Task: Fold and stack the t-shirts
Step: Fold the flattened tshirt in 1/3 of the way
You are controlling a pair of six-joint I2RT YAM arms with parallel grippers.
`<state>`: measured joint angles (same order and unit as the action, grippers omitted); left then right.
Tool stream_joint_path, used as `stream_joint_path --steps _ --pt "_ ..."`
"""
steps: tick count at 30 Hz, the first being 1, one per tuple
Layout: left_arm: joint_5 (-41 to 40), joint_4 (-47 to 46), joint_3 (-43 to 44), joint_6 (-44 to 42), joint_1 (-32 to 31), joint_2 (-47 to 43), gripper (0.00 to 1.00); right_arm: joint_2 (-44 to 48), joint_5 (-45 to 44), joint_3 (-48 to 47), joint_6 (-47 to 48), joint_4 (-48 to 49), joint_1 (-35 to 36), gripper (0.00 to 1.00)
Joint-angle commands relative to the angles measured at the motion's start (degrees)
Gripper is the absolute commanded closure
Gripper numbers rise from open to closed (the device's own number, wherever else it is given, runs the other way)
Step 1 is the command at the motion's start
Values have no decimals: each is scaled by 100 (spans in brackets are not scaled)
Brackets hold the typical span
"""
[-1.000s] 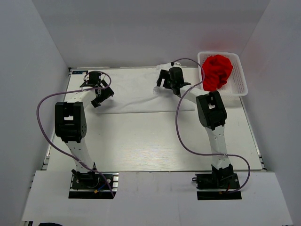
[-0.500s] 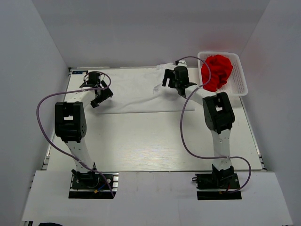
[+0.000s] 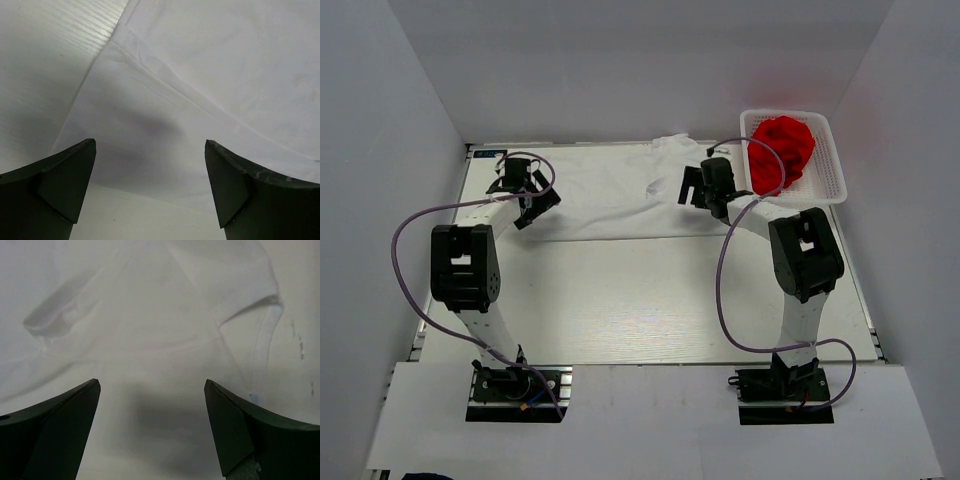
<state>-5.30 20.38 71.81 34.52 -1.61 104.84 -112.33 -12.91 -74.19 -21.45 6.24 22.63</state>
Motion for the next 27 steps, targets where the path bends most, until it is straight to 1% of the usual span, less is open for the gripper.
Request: stream_joint_path --steps 1,5,7,10,12,13,14,15,16,17,18,20,21,22,23,25,27 --pt "-14 -69 -80 142 -6 98 1 54 489 186 -272 -184 -13 10" --pt "-93 71 -430 283 -6 98 1 97 482 475 -438 -526 -31 10" --pt "-172 142 -632 397 -6 37 1 238 508 904 -535 -562 -13 10" --pt "-173 142 -1212 537 -6 -103 1 554 596 1572 -737 -580 -13 10" --pt "-51 263 -1573 608 -6 -192 1 870 588 1950 -720 -615 4 10" --pt "-50 352 -1774 608 -6 -340 1 958 588 2222 -720 -807 30 10" --pt "2 413 -1915 669 -59 -437 1 1298 640 2355 -729 -835 65 10" --pt "3 466 -2073 722 -59 -551 1 1424 692 2661 -711 -835 66 10" --pt "-50 589 -2397 853 -59 -674 1 1695 719 2969 -711 -852 57 10" --pt "-102 694 -2539 950 -59 -971 1 1941 789 3120 -702 -913 92 10" --pt "-181 921 -2793 1099 -59 -1157 1 2187 798 3487 -685 -966 83 10" --pt "-304 1099 -3032 1188 -59 -1517 1 2583 798 3674 -641 -1298 145 10" --pt "-305 1160 -3224 1188 -59 -1884 1 2820 764 3762 -606 -1388 154 10" --pt "-305 1222 -3226 1241 -59 -2045 1 2918 702 3772 -554 -1502 206 10" --pt "-383 1283 -3287 1241 -59 -2211 1 3250 676 3728 -449 -1703 224 10" --pt "-498 1424 -3227 1311 -59 -2660 1 3436 737 3658 -124 -1740 303 10" --pt "-559 1425 -2982 1311 -59 -2924 1 3630 930 3290 114 -1801 329 10"
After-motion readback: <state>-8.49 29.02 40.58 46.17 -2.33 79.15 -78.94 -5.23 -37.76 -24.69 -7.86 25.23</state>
